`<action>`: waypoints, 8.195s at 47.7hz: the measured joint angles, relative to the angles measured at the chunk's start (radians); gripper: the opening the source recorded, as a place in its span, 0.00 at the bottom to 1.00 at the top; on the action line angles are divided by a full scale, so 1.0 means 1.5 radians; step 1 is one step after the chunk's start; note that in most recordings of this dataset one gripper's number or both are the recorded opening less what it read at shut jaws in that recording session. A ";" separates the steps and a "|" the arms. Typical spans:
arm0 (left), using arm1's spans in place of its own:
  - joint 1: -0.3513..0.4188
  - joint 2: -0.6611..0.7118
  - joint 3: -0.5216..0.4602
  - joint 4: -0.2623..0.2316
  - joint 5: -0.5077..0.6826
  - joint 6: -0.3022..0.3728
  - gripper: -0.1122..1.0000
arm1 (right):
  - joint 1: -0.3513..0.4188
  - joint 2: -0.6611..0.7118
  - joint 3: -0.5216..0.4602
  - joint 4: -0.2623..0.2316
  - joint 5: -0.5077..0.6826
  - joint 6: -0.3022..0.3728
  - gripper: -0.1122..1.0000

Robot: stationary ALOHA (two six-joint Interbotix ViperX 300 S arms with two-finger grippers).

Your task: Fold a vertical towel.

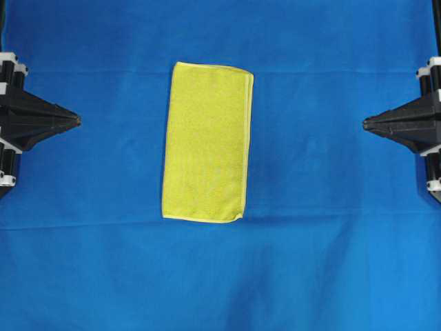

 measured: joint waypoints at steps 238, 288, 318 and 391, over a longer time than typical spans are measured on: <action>0.005 0.688 -0.221 -0.017 0.062 0.039 0.13 | -0.059 0.659 -0.223 -0.016 0.115 0.064 0.14; -0.079 0.635 -0.232 -0.017 0.132 0.039 0.55 | 0.049 0.632 -0.244 0.005 0.196 0.082 0.56; -0.073 0.337 -0.204 -0.017 0.173 0.047 0.55 | 0.049 0.336 -0.235 -0.021 0.240 0.074 0.56; 0.005 -0.226 0.131 -0.017 0.224 0.020 0.54 | -0.032 -0.133 0.091 -0.044 0.213 0.082 0.55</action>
